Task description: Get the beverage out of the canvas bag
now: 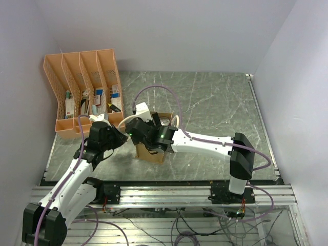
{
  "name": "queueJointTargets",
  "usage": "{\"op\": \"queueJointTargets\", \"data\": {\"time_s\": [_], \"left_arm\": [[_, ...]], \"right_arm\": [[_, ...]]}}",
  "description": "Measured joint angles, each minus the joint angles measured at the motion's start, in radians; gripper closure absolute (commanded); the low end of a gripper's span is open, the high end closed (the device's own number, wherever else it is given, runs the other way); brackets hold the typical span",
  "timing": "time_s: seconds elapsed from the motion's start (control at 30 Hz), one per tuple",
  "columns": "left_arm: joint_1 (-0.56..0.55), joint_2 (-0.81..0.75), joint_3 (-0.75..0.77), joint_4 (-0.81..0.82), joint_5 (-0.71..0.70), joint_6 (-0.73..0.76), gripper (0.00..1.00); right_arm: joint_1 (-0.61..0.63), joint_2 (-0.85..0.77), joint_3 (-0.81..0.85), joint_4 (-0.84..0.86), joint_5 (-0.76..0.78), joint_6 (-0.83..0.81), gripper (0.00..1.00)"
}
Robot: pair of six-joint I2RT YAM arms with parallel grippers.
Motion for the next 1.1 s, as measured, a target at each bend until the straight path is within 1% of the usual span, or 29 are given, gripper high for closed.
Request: {"op": "queueJointTargets", "data": {"time_s": [0.2, 0.33, 0.53, 0.73, 1.1], "left_arm": [[0.0, 0.0, 0.0, 0.0, 0.0, 0.002, 0.93], [0.0, 0.0, 0.0, 0.0, 0.001, 0.002, 0.93], [-0.002, 0.0, 0.0, 0.0, 0.001, 0.002, 0.93], [-0.002, 0.003, 0.0, 0.001, 0.002, 0.002, 0.93], [-0.002, 0.006, 0.0, 0.0, 0.001, 0.003, 0.93]], "right_arm": [[0.0, 0.014, 0.0, 0.006, -0.033, 0.007, 0.16], [-0.002, 0.028, 0.0, 0.007, -0.042, 0.018, 0.26], [-0.005, 0.045, 0.0, 0.012, -0.037, 0.069, 0.35], [-0.006, 0.047, -0.013, 0.006, -0.037, 0.105, 0.36], [-0.006, 0.047, -0.039, 0.024, -0.045, 0.141, 0.32]]}}
